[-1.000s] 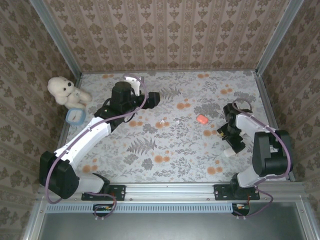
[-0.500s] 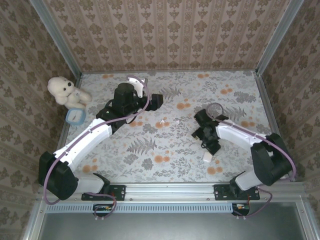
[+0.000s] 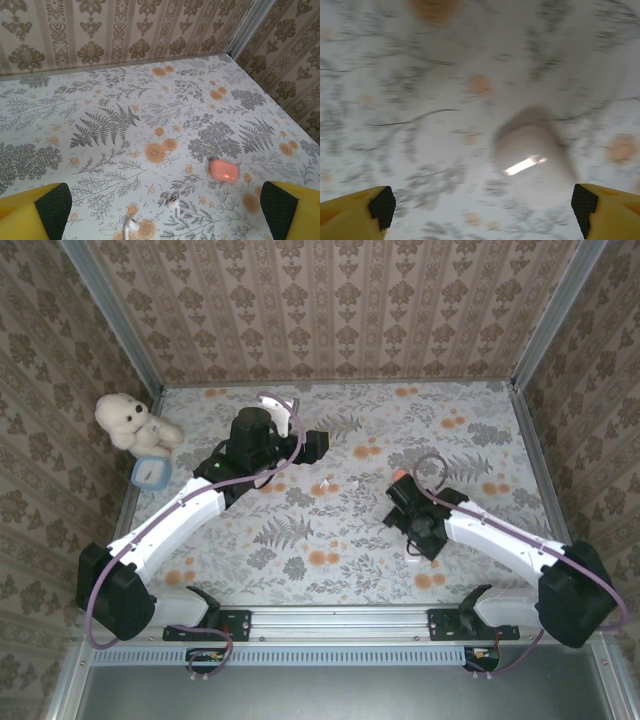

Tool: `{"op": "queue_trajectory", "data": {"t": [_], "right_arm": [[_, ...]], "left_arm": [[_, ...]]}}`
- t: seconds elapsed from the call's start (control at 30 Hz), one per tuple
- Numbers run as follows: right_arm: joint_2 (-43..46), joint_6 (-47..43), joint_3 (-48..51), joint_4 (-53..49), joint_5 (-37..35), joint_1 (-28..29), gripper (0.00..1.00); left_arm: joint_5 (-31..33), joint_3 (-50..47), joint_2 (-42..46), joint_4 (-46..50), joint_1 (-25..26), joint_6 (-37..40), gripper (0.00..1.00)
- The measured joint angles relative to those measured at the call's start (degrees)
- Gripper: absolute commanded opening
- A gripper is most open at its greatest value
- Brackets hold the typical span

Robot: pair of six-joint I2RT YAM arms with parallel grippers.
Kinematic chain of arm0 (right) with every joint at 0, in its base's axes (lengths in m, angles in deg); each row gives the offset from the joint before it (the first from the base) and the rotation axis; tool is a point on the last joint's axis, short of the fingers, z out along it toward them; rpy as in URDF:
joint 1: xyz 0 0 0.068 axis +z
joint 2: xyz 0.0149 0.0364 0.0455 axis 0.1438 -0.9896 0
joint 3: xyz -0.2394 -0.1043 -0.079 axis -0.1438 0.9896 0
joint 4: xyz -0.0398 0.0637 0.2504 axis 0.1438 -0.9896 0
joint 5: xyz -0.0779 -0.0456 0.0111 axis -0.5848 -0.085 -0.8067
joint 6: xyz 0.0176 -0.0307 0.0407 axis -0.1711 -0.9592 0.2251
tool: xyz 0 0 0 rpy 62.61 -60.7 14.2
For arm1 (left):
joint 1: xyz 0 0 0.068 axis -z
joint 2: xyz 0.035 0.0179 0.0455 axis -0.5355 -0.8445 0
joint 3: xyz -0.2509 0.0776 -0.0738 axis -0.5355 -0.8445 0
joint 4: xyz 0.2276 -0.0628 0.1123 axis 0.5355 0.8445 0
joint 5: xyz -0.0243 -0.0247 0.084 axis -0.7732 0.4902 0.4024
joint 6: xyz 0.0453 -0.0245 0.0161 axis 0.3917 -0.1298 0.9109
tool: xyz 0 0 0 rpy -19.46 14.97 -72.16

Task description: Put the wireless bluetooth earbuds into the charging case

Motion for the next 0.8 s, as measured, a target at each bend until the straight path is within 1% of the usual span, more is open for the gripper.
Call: {"op": "queue_trajectory", "data": {"t": [0.1, 0.2, 0.3, 0.37, 0.43, 0.57, 0.73, 0.8], "right_arm": [[2.64, 1.14, 4.46, -0.39, -0.55, -0.83, 0.94], [2.62, 1.40, 7.37, 1.05, -0.26, -2.71, 0.94], [-0.76, 0.31, 7.58, 4.20, 1.20, -3.67, 0.94], [-4.83, -1.70, 6.19, 6.82, 2.86, -3.72, 0.93], [-9.25, -3.82, 3.48, 8.85, 4.63, -3.69, 0.93], [-18.64, -8.83, -5.81, 13.14, 8.46, -3.04, 0.91], [-27.28, -13.46, -19.39, 17.29, 12.70, 0.15, 0.90], [-29.59, -15.52, -24.74, 17.35, 13.09, 1.79, 0.91]], "left_arm": [[0.00, 0.00, 0.00, 0.59, 0.00, 0.20, 1.00], [0.00, 0.00, 0.00, 1.14, 0.00, 0.22, 1.00], [0.00, 0.00, 0.00, 1.57, 0.02, 0.22, 1.00], [0.00, 0.00, 0.00, 1.95, 0.04, 0.22, 1.00], [0.02, 0.00, 0.00, 2.19, 0.11, 0.24, 1.00], [0.26, 0.00, 0.02, 2.27, 0.44, 0.42, 1.00], [0.81, 0.00, 0.37, 2.78, 0.74, 0.66, 1.00], [1.11, 0.00, 0.66, 2.95, 0.74, 0.85, 1.00]]}}
